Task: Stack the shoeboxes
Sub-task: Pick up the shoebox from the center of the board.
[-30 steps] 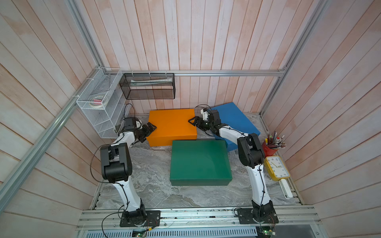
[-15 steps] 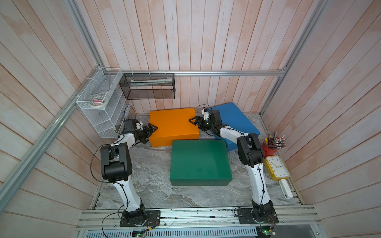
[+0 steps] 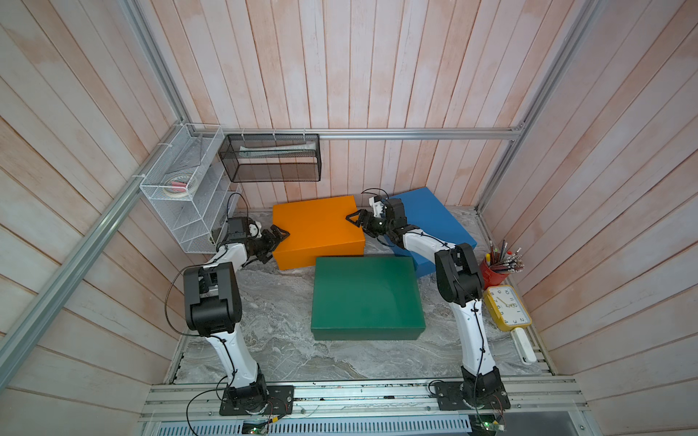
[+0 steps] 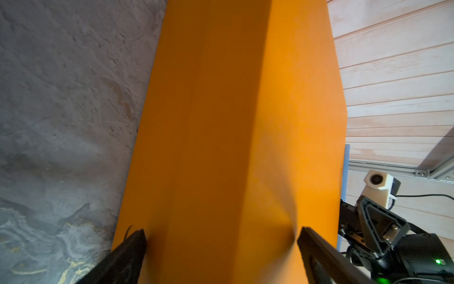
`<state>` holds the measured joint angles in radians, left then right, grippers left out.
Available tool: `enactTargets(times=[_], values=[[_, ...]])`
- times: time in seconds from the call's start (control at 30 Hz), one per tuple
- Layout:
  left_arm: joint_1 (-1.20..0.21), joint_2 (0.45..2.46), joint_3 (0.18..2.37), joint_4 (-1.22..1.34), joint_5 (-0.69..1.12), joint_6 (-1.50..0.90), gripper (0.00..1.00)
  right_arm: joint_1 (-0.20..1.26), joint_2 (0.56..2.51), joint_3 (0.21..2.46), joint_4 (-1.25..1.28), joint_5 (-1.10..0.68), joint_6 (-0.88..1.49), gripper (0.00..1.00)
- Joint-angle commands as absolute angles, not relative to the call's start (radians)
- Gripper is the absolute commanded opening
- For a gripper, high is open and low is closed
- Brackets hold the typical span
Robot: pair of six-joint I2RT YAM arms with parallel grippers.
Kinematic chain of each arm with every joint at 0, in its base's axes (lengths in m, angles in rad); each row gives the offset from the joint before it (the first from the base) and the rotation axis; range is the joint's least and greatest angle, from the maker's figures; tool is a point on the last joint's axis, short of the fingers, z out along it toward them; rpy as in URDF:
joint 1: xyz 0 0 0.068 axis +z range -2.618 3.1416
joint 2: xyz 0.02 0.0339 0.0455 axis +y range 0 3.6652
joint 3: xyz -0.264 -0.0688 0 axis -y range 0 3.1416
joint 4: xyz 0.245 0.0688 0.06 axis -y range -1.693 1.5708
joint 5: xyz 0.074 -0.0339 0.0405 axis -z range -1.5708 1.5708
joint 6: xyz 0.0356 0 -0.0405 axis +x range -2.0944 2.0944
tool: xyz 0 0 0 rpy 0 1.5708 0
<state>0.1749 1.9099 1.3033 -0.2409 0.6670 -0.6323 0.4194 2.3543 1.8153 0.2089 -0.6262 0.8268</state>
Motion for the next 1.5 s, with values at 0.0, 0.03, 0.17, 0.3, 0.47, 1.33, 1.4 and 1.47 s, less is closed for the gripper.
enactTargets(times=[0.0, 0.03, 0.17, 0.3, 0.47, 1.33, 1.4, 1.47], values=[[0.129, 1.847, 1.344, -0.234, 0.733, -0.628, 1.00, 0.454, 2.296, 1.827, 0.209, -0.723, 0.827, 0.93], [0.128, 1.839, 1.346, -0.237, 0.732, -0.626, 1.00, 0.454, 2.289, 1.822, 0.204, -0.721, 0.822, 0.93], [0.120, 1.806, 1.348, -0.245, 0.726, -0.621, 1.00, 0.454, 2.263, 1.809, 0.194, -0.721, 0.815, 0.91], [0.103, 1.777, 1.350, -0.261, 0.712, -0.605, 1.00, 0.456, 2.235, 1.785, 0.195, -0.721, 0.804, 0.86], [0.087, 1.756, 1.365, -0.281, 0.696, -0.584, 0.97, 0.459, 2.210, 1.772, 0.174, -0.719, 0.772, 0.81], [0.040, 1.574, 1.391, -0.372, 0.666, -0.555, 0.94, 0.501, 2.012, 1.682, 0.121, -0.680, 0.746, 0.72], [0.036, 1.552, 1.382, -0.379, 0.666, -0.555, 0.94, 0.504, 1.983, 1.661, 0.118, -0.677, 0.747, 0.73], [0.026, 1.528, 1.371, -0.385, 0.663, -0.558, 0.94, 0.510, 1.952, 1.637, 0.110, -0.673, 0.748, 0.73]])
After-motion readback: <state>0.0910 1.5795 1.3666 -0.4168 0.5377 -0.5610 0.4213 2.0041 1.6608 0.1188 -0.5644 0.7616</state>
